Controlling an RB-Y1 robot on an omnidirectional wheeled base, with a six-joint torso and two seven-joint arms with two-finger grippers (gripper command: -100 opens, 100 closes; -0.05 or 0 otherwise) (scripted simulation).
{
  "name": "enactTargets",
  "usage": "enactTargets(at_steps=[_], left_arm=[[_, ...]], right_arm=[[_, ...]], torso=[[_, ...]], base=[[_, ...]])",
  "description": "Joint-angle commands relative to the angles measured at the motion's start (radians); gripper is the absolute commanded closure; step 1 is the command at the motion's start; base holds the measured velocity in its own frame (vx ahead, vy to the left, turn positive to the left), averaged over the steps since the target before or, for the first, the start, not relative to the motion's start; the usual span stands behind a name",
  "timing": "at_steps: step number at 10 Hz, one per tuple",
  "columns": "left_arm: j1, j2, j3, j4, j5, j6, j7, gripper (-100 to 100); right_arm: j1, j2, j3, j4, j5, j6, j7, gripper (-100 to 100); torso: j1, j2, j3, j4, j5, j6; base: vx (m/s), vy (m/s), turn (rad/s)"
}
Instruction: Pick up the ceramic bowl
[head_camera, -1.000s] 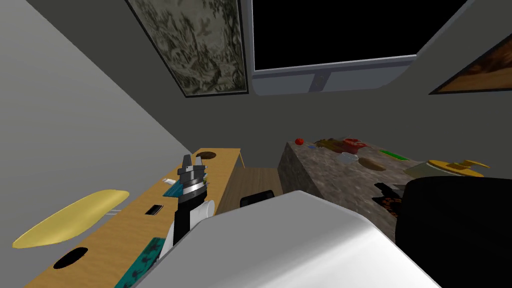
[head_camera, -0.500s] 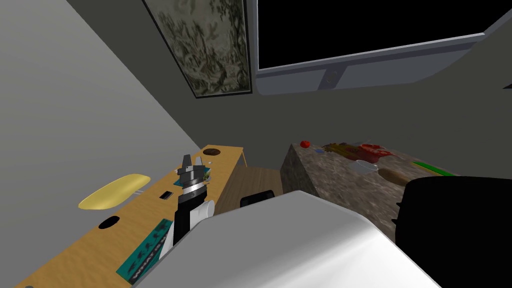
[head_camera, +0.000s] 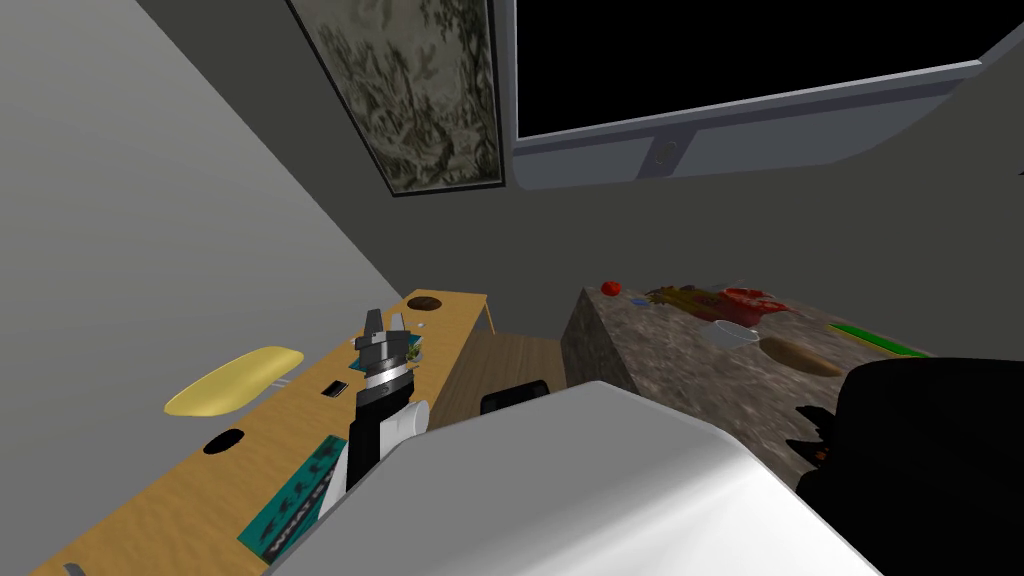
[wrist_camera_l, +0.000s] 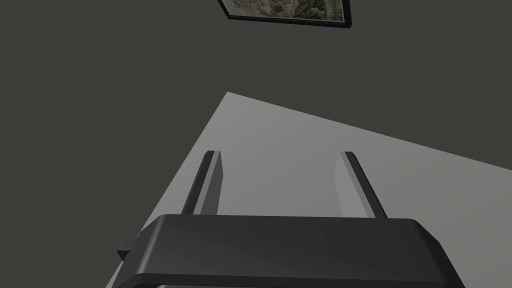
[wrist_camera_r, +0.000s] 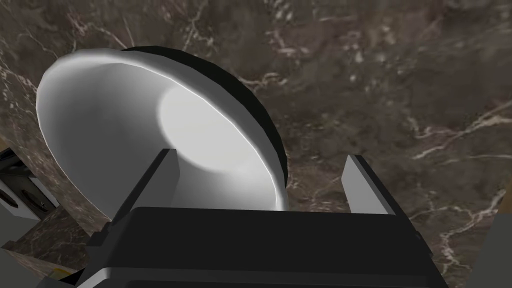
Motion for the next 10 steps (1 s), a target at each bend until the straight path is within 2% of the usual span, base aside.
enactTargets(at_steps=[1, 5, 6, 7, 9, 10], left_arm=[[0.000, 0.000, 0.000, 0.000, 0.000, 0.000, 0.000, 0], [0.000, 0.000, 0.000, 0.000, 0.000, 0.000, 0.000, 0], [0.000, 0.000, 0.000, 0.000, 0.000, 0.000, 0.000, 0], [0.000, 0.000, 0.000, 0.000, 0.000, 0.000, 0.000, 0], [0.000, 0.000, 0.000, 0.000, 0.000, 0.000, 0.000, 0], [0.000, 0.000, 0.000, 0.000, 0.000, 0.000, 0.000, 0]], right_arm=[[0.000, 0.000, 0.000, 0.000, 0.000, 0.000, 0.000, 100], [0.000, -0.001, 0.000, -0.001, 0.001, -0.001, 0.002, 100], [0.000, -0.001, 0.000, -0.001, 0.001, -0.001, 0.002, 0], [0.030, -0.002, -0.010, -0.029, 0.001, 0.002, -0.003, 100], [0.072, -0.006, -0.025, -0.065, 0.002, 0.002, -0.008, 100], [0.060, -0.004, -0.020, -0.055, 0.002, 0.002, -0.006, 100]], torso=[[0.000, 0.000, 0.000, 0.000, 0.000, 0.000], [0.000, 0.000, 0.000, 0.000, 0.000, 0.001], [0.000, 0.000, 0.000, 0.000, 0.000, 0.001], [0.000, 0.000, 0.000, 0.000, 0.001, 0.001], [0.001, -0.001, -0.001, -0.001, 0.001, 0.002], [0.001, -0.001, -0.001, -0.001, 0.002, 0.002]], base=[[0.000, 0.000, 0.000], [0.000, 0.000, 0.000], [0.000, 0.000, 0.000], [0.003, -0.006, -0.017], [0.005, -0.005, -0.018], [0.000, 0.000, 0.000]])
